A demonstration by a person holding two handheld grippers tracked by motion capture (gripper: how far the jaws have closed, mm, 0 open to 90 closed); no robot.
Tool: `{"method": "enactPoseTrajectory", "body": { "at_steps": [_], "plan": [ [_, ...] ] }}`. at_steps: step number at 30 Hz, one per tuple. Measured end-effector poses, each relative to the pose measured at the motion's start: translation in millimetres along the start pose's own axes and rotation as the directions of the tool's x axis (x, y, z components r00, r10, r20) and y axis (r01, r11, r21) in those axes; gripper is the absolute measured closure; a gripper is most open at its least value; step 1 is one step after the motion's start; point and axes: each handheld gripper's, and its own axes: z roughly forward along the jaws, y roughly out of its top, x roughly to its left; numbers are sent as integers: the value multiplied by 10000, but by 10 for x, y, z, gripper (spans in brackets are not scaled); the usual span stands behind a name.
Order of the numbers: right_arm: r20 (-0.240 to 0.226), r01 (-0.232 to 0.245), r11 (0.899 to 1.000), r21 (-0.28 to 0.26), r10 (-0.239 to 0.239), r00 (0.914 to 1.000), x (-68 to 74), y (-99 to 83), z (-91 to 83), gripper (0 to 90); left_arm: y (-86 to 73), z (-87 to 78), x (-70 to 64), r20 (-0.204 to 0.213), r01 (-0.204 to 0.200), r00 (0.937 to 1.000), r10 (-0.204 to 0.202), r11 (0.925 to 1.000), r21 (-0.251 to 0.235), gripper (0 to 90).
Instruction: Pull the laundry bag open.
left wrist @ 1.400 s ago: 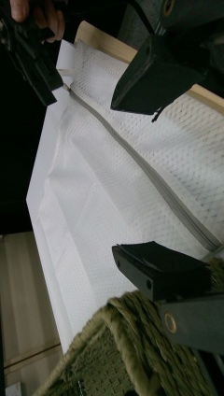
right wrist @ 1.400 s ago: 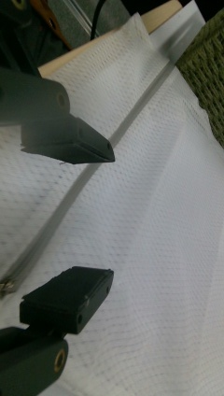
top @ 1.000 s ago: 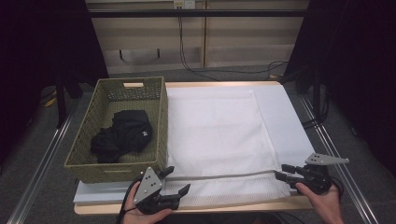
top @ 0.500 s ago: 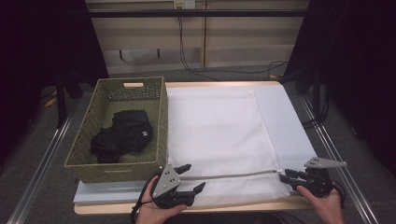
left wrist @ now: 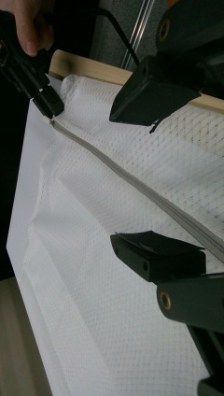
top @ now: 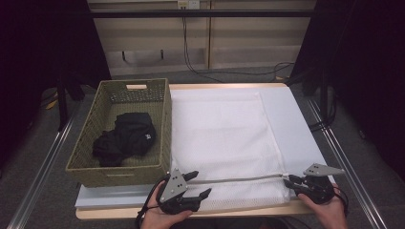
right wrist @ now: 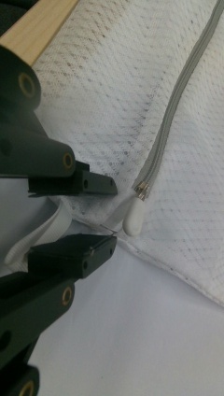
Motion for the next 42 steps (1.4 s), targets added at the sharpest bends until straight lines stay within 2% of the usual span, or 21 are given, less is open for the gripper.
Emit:
{"method": "enactPoseTrajectory", "body": {
  "at_steps": [3,4,6,8,10,11,12,15,16,18,22,27,29,32,38,39,40,42],
  "plan": [
    [18,36,10000,-9,-36,10000,-1,4,7,777,4,14,15,35,114,9999,-115,9998,141,366],
    [34,7,10000,-73,-7,10000,2,8,12,827,7,14,18,-52,74,10000,-73,9997,214,366],
    [-58,-106,9999,-126,105,9999,-1,18,21,855,13,22,27,-69,103,9999,-101,9996,278,366],
    [-384,-458,9987,-235,449,9983,-46,23,31,863,22,38,34,-82,138,9999,-136,9996,261,363],
    [-568,-816,9963,-270,799,9952,-67,27,30,864,30,62,38,-95,240,9997,-237,9994,264,321],
    [-570,-695,9970,-327,676,9961,-69,32,26,865,34,74,42,-80,214,9997,-212,9994,290,314],
    [-614,-722,9966,-389,697,9957,-67,40,9,866,36,94,33,-84,362,9993,-360,9990,255,283],
    [-709,-831,9949,-568,790,9944,-65,65,-27,867,50,137,34,33,317,9995,-319,9990,320,234],
    [-763,-875,9944,-587,829,9936,-65,68,-30,867,50,159,34,141,513,9986,-517,9984,232,223],
    [-792,-857,9944,-619,807,9936,-68,71,-32,867,62,180,34,205,518,9984,-525,9980,369,223],
    [-922,-868,9929,-817,792,9926,-73,108,-87,867,93,254,43,237,417,9988,-426,9985,342,251],
    [-1098,-953,9890,-1133,828,9905,-72,163,-123,868,147,384,46,667,254,9974,-286,9985,491,336],
    [-1181,-934,9887,-1175,795,9898,-56,190,-125,868,168,439,40,940,154,9954,-203,9985,524,386],
    [-1236,-895,9875,-1295,735,9896,-48,229,-140,868,196,510,22,1095,80,9939,-154,9977,676,476],
    [-1326,-689,9886,-1336,511,9899,-37,284,-164,869,252,679,-34,1370,71,9905,-134,9989,462,487],
    [-1355,-661,9890,-1324,480,9896,-36,291,-167,869,269,694,-34,1346,-7,9909,-67,9985,550,494],
    [-1360,-577,9890,-1365,390,9899,-35,301,-169,870,278,722,-36,1463,-28,9892,-41,9989,466,516],
    [-1381,-519,9892,-1373,328,9899,-29,319,-177,869,302,764,-46,1416,-45,9899,-22,9989,467,552]
  ]
}}
